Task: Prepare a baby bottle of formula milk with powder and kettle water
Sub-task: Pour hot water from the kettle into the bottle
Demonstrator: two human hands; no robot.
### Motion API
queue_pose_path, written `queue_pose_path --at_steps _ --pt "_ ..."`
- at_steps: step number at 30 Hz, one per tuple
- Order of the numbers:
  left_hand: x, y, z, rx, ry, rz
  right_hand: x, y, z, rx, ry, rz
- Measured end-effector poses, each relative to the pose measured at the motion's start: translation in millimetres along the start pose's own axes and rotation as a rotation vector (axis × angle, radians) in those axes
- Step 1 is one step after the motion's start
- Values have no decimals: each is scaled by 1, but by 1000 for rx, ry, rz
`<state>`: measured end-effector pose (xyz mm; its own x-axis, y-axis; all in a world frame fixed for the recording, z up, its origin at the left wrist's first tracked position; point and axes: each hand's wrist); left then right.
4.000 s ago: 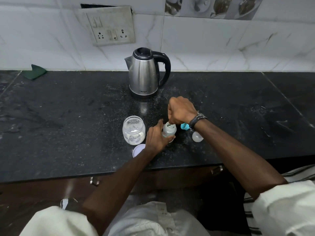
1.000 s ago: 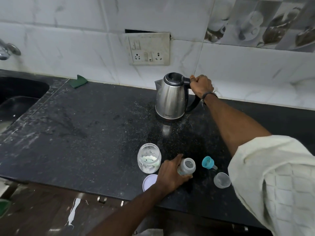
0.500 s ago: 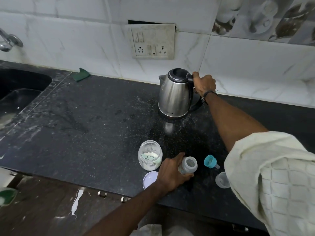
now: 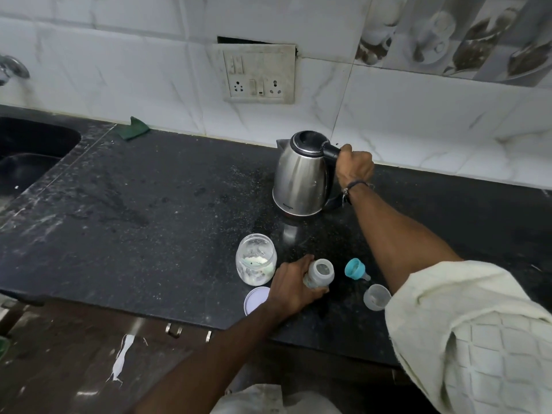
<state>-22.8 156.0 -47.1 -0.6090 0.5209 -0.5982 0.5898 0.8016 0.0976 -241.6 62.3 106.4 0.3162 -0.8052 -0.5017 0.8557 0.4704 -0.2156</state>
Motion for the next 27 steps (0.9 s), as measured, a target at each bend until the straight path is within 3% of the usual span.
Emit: queue_pose_path --at_steps 8,18,27 --pt "-3 2 -4 -11 52 35 -51 29 -28 -80 6 -39" --pt "-5 4 -7 -9 68 44 -128 17 -16 -357 -32 13" --pt "-8 4 -9 -19 27 63 -155 21 3 -543 29 197"
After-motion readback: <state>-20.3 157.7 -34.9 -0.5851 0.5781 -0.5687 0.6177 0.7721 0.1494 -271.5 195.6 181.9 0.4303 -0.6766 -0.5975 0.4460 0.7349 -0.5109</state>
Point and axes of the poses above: each hand's wrist, its own y-axis away from the middle knuckle, its own x-axis out of the palm, z = x × y, and after that the axes turned 12 degrees about -x, right-handed
